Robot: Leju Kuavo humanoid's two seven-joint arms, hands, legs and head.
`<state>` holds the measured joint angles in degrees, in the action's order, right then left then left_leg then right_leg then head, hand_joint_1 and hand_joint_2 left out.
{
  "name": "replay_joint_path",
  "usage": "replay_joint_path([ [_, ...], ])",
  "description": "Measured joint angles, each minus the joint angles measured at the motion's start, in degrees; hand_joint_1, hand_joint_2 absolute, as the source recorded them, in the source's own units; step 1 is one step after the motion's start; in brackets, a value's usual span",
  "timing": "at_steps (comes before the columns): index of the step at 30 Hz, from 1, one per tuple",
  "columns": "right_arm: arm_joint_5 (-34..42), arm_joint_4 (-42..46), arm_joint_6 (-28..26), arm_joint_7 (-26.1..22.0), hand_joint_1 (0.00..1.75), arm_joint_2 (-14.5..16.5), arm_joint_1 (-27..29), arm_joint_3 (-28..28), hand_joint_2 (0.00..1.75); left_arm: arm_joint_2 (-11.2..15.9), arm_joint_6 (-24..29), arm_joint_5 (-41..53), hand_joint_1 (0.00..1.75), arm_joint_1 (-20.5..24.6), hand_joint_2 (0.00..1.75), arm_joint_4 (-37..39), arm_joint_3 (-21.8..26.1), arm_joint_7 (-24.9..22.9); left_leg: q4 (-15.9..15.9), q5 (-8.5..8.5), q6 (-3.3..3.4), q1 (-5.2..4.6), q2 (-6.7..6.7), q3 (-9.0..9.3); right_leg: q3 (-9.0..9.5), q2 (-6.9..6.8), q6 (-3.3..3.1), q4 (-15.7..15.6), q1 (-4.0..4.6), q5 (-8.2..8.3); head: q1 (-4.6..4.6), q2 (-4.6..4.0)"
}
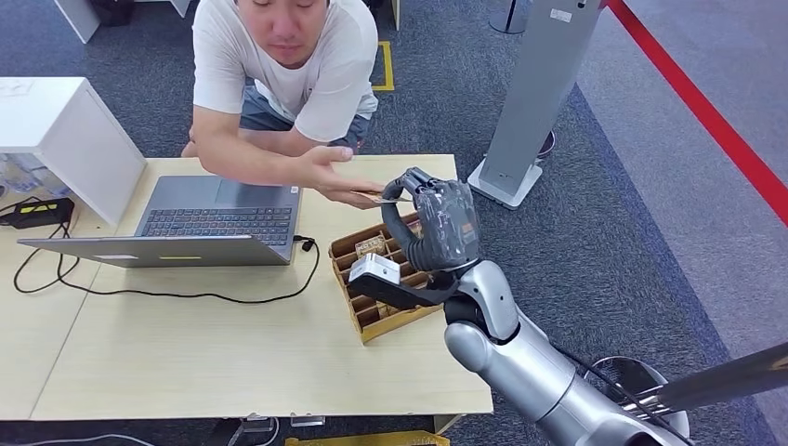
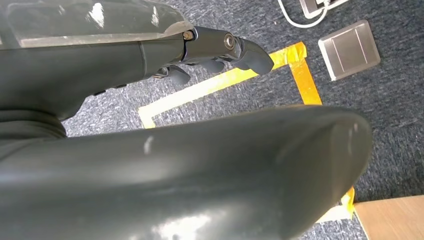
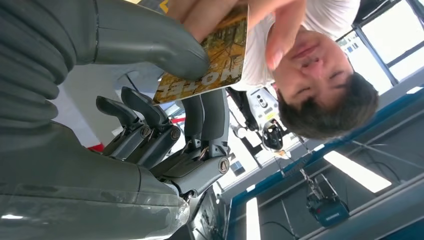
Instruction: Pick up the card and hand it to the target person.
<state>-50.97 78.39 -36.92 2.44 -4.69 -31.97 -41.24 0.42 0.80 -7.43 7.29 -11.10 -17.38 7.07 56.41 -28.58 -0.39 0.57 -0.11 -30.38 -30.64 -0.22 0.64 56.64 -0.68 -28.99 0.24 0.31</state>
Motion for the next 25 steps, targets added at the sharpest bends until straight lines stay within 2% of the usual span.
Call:
replay_joint_path([
  [1,0.3,-1.2,-0.4,-0.4,1.75,0.7,-0.1,-0.1,1.75,0.0,-0.2,0.0,0.00,0.0,0.00,0.0,-0.1,0.0,0.0,0.00,0.00,0.00,0.00,0.00,0.00,0.00,0.00,0.0,0.00,0.00,-0.03,0.00],
  [5,1.0,-5.6,-1.1,-1.4,0.05,2.9,-0.4,-0.6,1.75,0.0,-0.9,-0.4,0.00,0.0,0.00,0.0,-0.4,-0.1,0.0,0.01,0.00,0.00,-0.04,-0.06,-0.04,-0.06,0.00,0.0,0.00,-0.01,-0.10,0.00],
  [11,3.4,-9.7,-2.1,-2.5,0.00,4.8,-0.4,-0.8,1.75,0.0,-2.1,-0.8,0.00,0.0,0.00,0.0,-0.6,0.1,0.0,0.01,0.01,0.00,-0.01,-0.07,-0.07,-0.01,0.00,0.0,0.00,-0.01,0.06,0.00],
  [14,10.1,-10.5,-0.6,-5.0,0.00,5.2,-0.3,-0.7,1.75,0.0,-1.9,-0.9,0.00,-0.2,0.00,0.0,-0.7,0.1,0.0,0.01,0.01,0.00,-0.01,-0.06,-0.07,-0.02,0.00,0.0,0.00,-0.01,0.06,0.00],
  [15,15.4,-10.7,1.2,-6.9,0.00,5.2,-0.1,-0.4,1.75,0.0,-1.7,-1.2,0.00,-0.3,0.00,0.0,-0.8,0.1,0.0,0.01,0.01,0.00,0.00,-0.05,-0.07,-0.01,0.00,0.0,0.00,-0.01,0.01,0.00],
  [18,38.7,-10.9,9.7,-13.8,0.00,5.2,1.5,1.2,1.75,0.0,-0.8,-2.0,0.00,-0.9,0.00,0.0,-0.8,0.1,0.0,0.01,0.01,0.00,0.00,-0.04,-0.08,-0.01,0.00,0.0,0.00,-0.01,-0.04,0.00],
  [20,51.6,-10.7,14.9,-16.2,0.00,4.9,2.9,2.5,1.75,0.0,-0.4,-2.6,0.00,-1.4,0.00,0.0,-0.8,0.0,0.0,0.01,0.01,0.00,0.00,-0.04,-0.10,0.00,0.00,0.0,0.00,-0.01,-0.05,0.00],
  [23,66.4,-9.8,22.5,-16.9,0.00,3.4,5.4,4.5,1.75,0.0,-0.2,-3.7,0.00,-2.3,0.00,0.0,-0.8,-0.2,0.0,0.00,0.01,0.00,0.00,-0.04,-0.12,0.00,0.00,0.0,0.00,-0.01,-0.10,0.00],
  [25,71.4,-8.9,25.0,-16.7,0.00,2.2,6.8,5.4,1.75,0.0,-0.1,-4.1,0.00,-2.8,0.00,0.0,-0.8,-0.1,0.0,0.00,0.02,-0.01,0.00,-0.05,-0.12,0.00,0.01,0.0,0.00,-0.01,-0.06,0.00],
])
